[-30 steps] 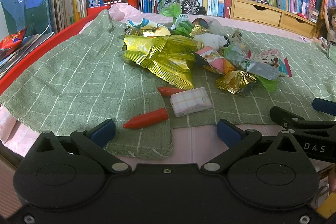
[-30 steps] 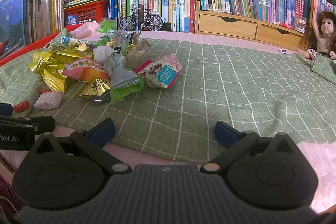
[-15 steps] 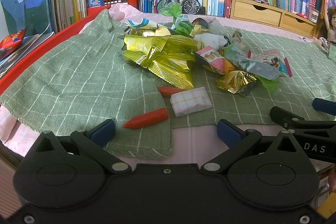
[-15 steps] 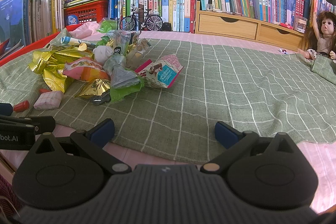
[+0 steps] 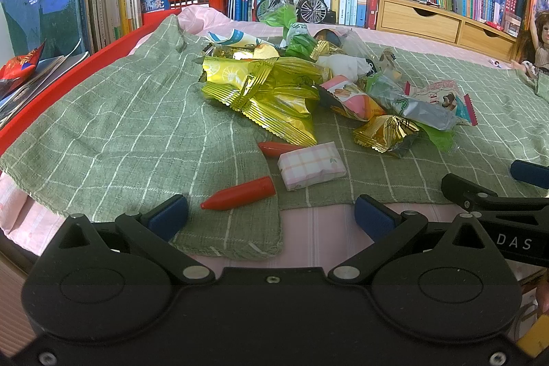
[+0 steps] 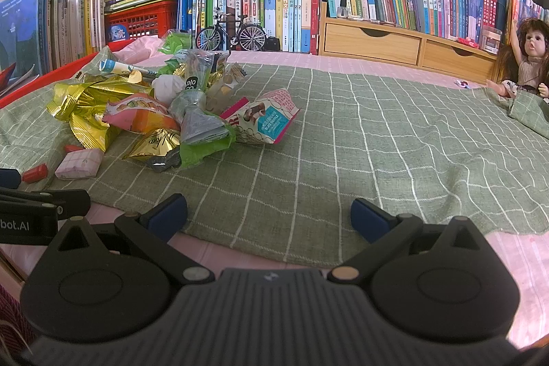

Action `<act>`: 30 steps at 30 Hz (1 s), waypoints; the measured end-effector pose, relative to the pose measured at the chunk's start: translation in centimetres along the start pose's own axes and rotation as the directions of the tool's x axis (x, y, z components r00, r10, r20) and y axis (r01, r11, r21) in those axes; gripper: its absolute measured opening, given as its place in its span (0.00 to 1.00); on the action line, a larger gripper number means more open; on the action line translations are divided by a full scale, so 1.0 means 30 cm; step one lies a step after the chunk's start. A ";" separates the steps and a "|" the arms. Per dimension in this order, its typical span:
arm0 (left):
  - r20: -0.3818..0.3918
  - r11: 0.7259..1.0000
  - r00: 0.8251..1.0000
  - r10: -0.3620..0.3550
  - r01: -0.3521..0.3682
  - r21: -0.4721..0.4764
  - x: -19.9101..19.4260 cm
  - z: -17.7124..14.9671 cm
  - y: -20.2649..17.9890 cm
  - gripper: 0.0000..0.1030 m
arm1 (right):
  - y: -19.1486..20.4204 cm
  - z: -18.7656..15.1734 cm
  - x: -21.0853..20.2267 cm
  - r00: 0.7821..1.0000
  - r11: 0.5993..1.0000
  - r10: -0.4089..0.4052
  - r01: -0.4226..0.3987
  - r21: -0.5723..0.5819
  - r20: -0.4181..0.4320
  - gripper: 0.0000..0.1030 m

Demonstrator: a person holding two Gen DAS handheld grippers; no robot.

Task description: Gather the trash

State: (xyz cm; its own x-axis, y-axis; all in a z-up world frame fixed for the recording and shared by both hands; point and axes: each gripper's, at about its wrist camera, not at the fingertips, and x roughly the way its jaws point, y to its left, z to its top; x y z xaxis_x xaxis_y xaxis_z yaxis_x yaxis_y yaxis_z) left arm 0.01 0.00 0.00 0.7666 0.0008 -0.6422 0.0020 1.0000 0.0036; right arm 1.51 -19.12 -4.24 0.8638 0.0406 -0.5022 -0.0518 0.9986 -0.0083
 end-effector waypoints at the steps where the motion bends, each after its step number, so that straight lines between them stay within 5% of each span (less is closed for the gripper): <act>1: 0.000 1.000 1.000 0.000 0.000 0.000 0.000 0.000 0.000 1.00 | 0.000 0.000 0.000 1.000 1.000 0.000 0.000 0.000 0.000 1.00; 30: 0.019 1.000 1.000 -0.012 0.011 0.011 -0.003 -0.010 0.007 1.00 | -0.004 -0.005 0.000 1.000 1.000 0.011 -0.011 -0.001 0.015 1.00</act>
State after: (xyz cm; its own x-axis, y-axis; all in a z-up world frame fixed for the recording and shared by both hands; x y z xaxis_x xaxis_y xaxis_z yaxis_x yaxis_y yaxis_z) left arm -0.25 0.22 -0.19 0.7784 -0.0109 -0.6277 0.0180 0.9998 0.0050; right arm 1.45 -19.24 -4.37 0.8704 0.0517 -0.4896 -0.0613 0.9981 -0.0037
